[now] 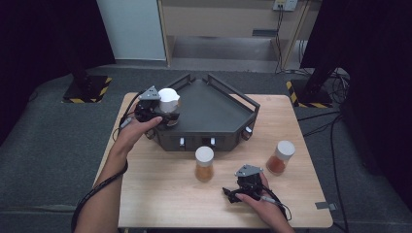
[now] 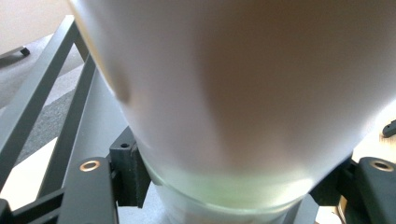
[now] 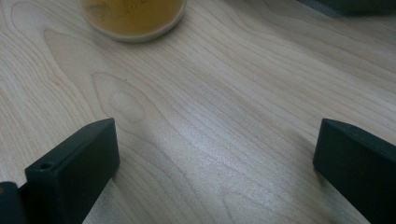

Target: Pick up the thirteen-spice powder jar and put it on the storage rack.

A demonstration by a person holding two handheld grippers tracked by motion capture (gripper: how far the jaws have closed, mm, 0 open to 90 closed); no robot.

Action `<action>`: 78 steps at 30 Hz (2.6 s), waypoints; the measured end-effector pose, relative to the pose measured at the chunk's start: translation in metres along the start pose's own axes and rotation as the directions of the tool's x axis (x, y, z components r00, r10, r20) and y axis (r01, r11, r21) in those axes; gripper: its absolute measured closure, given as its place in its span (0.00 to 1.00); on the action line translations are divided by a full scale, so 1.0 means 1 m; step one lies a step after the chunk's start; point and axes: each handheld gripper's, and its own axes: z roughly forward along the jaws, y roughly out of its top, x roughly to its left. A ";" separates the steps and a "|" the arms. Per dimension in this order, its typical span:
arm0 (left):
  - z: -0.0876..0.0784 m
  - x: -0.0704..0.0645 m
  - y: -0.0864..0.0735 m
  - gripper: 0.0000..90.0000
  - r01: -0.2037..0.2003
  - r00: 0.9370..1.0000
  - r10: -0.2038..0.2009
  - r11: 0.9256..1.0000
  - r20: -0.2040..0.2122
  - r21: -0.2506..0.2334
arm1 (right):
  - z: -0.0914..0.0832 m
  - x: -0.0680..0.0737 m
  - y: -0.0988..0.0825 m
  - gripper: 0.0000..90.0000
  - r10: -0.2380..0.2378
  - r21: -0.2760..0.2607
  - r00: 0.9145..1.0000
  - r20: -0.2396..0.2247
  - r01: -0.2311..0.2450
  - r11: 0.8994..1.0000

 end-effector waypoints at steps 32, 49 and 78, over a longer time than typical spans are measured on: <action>0.010 0.006 -0.004 0.33 0.021 1.000 -0.021 1.000 0.021 0.011 | 0.000 0.000 0.000 0.01 -0.001 0.000 1.000 0.000 0.001 1.000; 0.009 0.006 -0.002 0.32 0.009 1.000 -0.009 1.000 0.025 0.020 | 0.000 0.000 0.000 0.01 -0.001 0.000 1.000 0.000 0.001 1.000; -0.005 -0.011 0.001 0.07 -0.006 1.000 0.007 0.999 -0.022 0.037 | 0.000 0.000 0.000 0.01 -0.001 0.001 1.000 0.000 0.001 1.000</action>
